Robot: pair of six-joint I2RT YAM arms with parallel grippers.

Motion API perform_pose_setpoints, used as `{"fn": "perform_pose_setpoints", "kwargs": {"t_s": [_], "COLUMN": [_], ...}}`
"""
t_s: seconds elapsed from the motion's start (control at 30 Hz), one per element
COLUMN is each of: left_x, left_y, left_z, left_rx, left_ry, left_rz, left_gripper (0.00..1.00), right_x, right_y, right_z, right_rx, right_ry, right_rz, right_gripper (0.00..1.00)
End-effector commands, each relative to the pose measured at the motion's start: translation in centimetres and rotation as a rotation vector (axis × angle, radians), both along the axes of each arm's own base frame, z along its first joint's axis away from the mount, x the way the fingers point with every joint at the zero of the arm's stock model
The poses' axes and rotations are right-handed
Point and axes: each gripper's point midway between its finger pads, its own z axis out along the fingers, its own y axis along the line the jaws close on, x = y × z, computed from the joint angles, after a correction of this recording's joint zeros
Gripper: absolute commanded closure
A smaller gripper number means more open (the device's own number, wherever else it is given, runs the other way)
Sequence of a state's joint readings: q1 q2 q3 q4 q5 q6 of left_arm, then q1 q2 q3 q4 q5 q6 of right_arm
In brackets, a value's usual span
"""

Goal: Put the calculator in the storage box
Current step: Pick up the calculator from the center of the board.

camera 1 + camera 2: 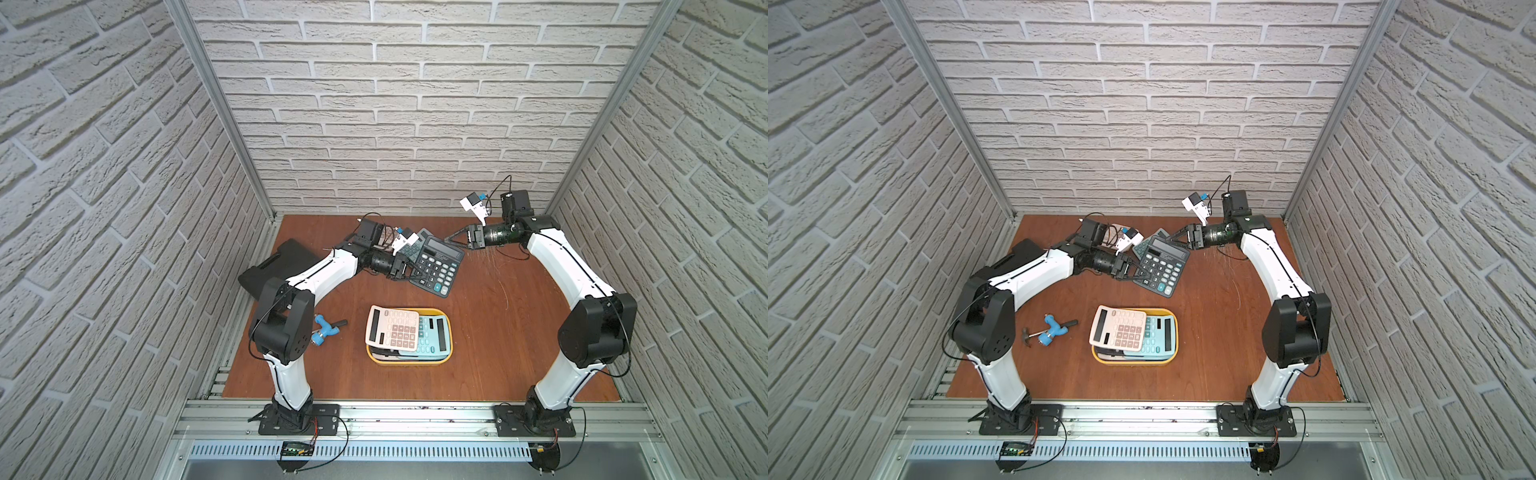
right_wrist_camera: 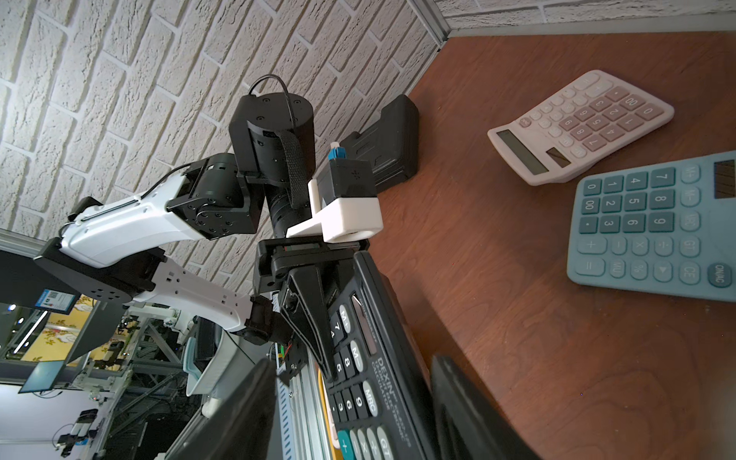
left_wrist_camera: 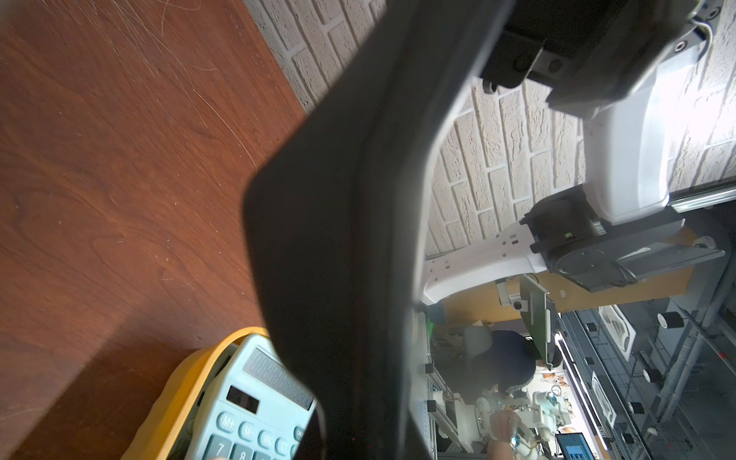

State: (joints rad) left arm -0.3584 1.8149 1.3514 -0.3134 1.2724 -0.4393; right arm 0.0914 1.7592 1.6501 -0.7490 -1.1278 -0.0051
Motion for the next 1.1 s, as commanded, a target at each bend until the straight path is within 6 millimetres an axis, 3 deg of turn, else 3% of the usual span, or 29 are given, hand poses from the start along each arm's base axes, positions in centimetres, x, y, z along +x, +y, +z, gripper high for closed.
{"fn": "perform_pose_setpoints", "kwargs": {"t_s": [0.0, 0.17, 0.4, 0.6, 1.07], "left_x": [-0.2, -0.3, -0.5, -0.5, -0.6], "left_y": [-0.2, -0.3, -0.4, -0.4, -0.5], "left_z": [1.2, 1.3, 1.4, 1.5, 1.6], "left_rx": [-0.053, -0.056, -0.057, -0.058, -0.061], "left_ry": [-0.067, -0.069, -0.072, -0.071, -0.074], "left_rz": [-0.031, -0.035, -0.038, -0.041, -0.044], "left_gripper": [1.00, 1.00, 1.00, 1.00, 1.00], "right_x": [-0.3, -0.1, 0.3, 0.0, -0.3], "right_y": [0.5, 0.4, 0.0, 0.5, 1.3], "right_z": [-0.2, -0.5, -0.7, -0.2, -0.9], "right_rx": [-0.022, -0.053, -0.098, -0.049, -0.025], "right_ry": [-0.018, -0.028, -0.050, -0.042, -0.018], "right_rz": [0.025, 0.011, -0.020, 0.011, 0.047], "right_gripper": [0.38, 0.39, 0.30, 0.45, 0.63]}}
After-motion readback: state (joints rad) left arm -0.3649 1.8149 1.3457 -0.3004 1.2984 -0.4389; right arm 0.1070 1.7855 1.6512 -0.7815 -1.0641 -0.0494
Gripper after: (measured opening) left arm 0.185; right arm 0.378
